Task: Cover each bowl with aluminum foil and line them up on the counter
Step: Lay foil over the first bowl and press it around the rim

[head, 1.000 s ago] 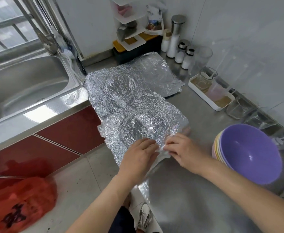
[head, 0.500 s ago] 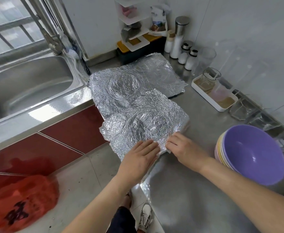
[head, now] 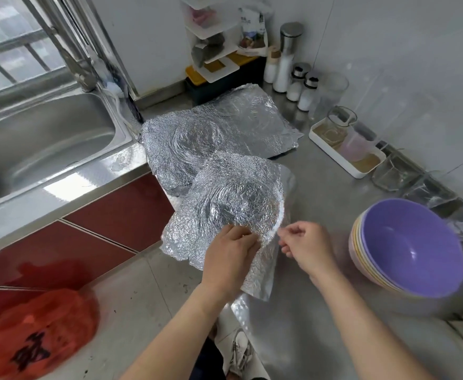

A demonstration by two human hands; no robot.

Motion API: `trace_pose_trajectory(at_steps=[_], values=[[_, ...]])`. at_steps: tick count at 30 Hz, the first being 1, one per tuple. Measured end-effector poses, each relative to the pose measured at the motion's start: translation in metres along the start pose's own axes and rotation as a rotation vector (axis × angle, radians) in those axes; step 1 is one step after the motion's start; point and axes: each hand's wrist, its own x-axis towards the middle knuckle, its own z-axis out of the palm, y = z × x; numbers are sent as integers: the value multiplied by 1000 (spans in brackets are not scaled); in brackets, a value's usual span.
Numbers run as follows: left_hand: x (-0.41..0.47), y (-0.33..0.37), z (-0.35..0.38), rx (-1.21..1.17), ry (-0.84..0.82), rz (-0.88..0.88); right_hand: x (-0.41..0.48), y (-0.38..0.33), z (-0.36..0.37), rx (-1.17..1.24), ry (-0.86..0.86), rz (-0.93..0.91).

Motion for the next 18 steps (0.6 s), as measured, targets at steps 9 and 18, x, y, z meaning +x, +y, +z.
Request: trace_pose_trajectory(at_steps=[9, 18], values=[[1, 3, 4, 35, -13, 64, -7, -10, 20, -608, 109, -21], [3, -7, 2, 28, -53, 145, 3, -10, 25, -358, 127, 114]])
